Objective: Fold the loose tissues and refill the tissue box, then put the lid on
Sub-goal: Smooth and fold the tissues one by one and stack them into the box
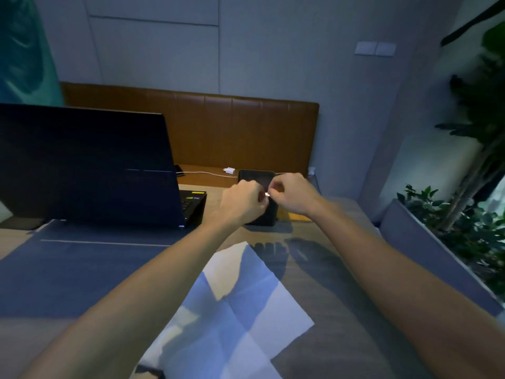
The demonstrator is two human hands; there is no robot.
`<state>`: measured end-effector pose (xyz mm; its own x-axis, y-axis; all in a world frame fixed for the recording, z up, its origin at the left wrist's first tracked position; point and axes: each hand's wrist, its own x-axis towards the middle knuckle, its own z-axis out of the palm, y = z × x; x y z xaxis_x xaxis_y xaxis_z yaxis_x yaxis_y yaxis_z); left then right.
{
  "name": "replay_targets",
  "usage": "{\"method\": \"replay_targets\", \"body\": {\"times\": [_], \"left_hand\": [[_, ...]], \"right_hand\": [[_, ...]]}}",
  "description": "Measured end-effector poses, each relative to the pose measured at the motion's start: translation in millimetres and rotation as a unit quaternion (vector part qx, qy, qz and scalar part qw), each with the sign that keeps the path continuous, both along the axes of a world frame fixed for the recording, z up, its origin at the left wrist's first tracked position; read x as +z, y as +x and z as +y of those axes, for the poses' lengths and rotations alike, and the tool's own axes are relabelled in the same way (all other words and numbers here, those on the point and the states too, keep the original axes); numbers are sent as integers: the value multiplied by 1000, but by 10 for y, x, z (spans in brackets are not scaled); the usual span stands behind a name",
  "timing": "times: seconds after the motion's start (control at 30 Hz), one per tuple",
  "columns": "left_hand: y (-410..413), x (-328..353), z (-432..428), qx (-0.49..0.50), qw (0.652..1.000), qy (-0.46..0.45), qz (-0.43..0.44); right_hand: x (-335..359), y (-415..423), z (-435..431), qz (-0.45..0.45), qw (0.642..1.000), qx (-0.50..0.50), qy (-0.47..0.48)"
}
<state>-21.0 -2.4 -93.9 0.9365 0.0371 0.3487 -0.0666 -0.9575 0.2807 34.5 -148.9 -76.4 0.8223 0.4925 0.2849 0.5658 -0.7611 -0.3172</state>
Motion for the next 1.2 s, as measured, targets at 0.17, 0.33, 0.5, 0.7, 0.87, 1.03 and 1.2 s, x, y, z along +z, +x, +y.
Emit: {"method": "replay_targets", "body": {"times": [0.17,0.33,0.5,0.7,0.87,1.03,1.2], "left_hand": [[-460,-306,-221,3,997,39,65],[-818,-615,-204,-16,991,19,128],[-1038,-848,-157,-41,993,-63,88],[-1188,-1053,-140,-51,994,-75,58],[-1253,-1125,-86,-59,994,-33,89],[-1284,-1081,-65,-77,993,-18,93],[-1306,-1034,-72,-87,990,19,111]], "right_hand": [[-359,-519,-52,47,997,15,-61],[-694,-951,-217,156,984,29,-85],[-1060,-1207,-323,93,994,23,-49],[-1287,-1210,-590,80,995,-40,37],[-1310,-1151,-900,27,996,-90,-2],[-1275,-1138,-1182,-25,989,-119,-79],[-1156,-1144,-1205,-50,980,-141,-133]]}}
